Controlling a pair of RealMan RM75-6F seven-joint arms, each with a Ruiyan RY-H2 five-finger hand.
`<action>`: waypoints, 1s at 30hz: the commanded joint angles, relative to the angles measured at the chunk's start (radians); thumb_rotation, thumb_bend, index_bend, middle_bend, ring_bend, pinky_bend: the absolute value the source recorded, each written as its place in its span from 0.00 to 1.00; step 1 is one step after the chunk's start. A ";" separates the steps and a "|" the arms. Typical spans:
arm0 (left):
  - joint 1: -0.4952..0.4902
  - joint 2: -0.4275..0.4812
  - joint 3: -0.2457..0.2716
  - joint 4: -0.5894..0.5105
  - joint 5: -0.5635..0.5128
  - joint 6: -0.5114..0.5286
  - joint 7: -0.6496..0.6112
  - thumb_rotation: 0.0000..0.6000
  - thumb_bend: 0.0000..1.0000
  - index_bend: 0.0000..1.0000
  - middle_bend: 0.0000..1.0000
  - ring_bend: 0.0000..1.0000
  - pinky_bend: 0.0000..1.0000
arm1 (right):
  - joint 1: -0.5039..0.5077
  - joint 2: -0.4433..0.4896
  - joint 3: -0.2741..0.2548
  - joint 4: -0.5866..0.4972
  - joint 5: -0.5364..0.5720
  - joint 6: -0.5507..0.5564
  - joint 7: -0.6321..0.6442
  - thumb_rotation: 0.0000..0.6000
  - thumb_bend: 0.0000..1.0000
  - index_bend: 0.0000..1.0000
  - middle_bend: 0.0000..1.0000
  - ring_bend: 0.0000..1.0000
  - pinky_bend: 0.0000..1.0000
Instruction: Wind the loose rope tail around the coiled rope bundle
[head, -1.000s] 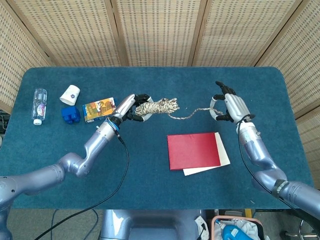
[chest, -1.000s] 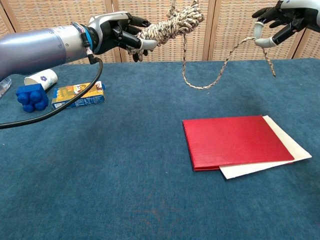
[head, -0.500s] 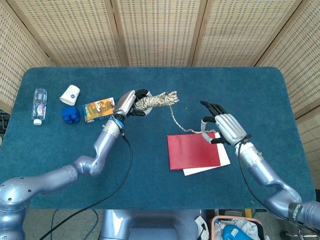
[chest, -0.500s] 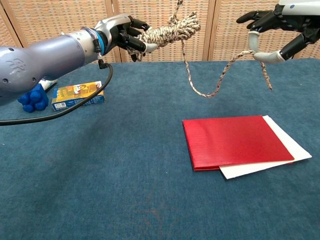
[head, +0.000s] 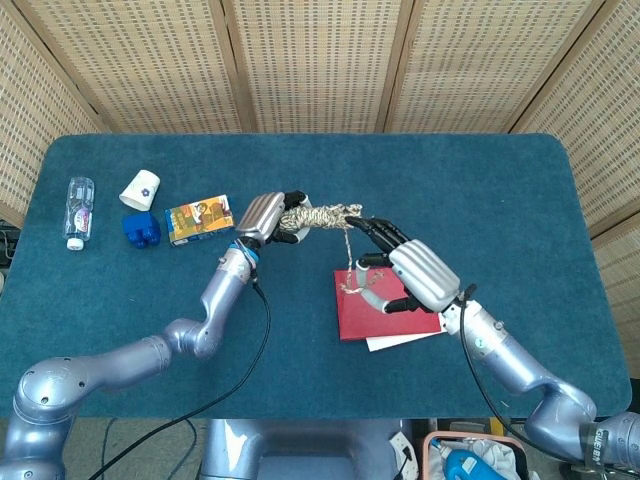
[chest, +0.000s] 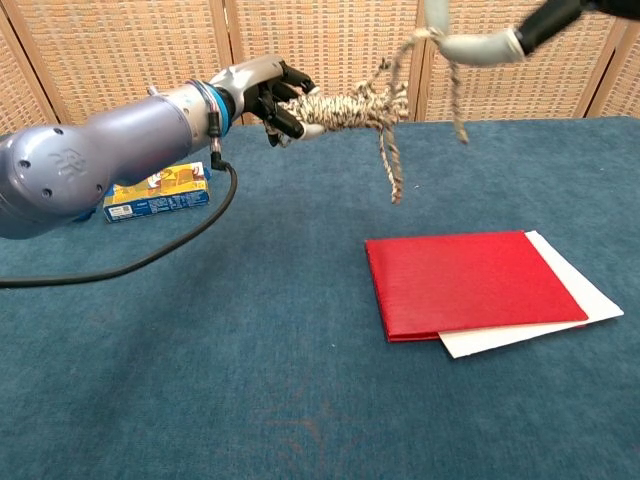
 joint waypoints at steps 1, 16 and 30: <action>0.003 -0.014 0.018 0.007 0.021 0.001 0.030 1.00 0.56 0.80 0.60 0.52 0.59 | 0.046 0.014 0.056 -0.058 0.073 -0.032 -0.029 1.00 0.49 0.73 0.00 0.00 0.00; 0.012 -0.044 0.029 0.013 0.064 -0.035 0.070 1.00 0.56 0.80 0.60 0.52 0.59 | 0.170 -0.021 0.188 -0.156 0.452 -0.090 -0.123 1.00 0.49 0.73 0.00 0.00 0.00; 0.029 -0.005 0.082 -0.018 0.229 -0.059 -0.016 1.00 0.56 0.80 0.61 0.53 0.60 | 0.305 -0.091 0.254 0.028 0.730 -0.103 -0.227 1.00 0.49 0.73 0.00 0.00 0.00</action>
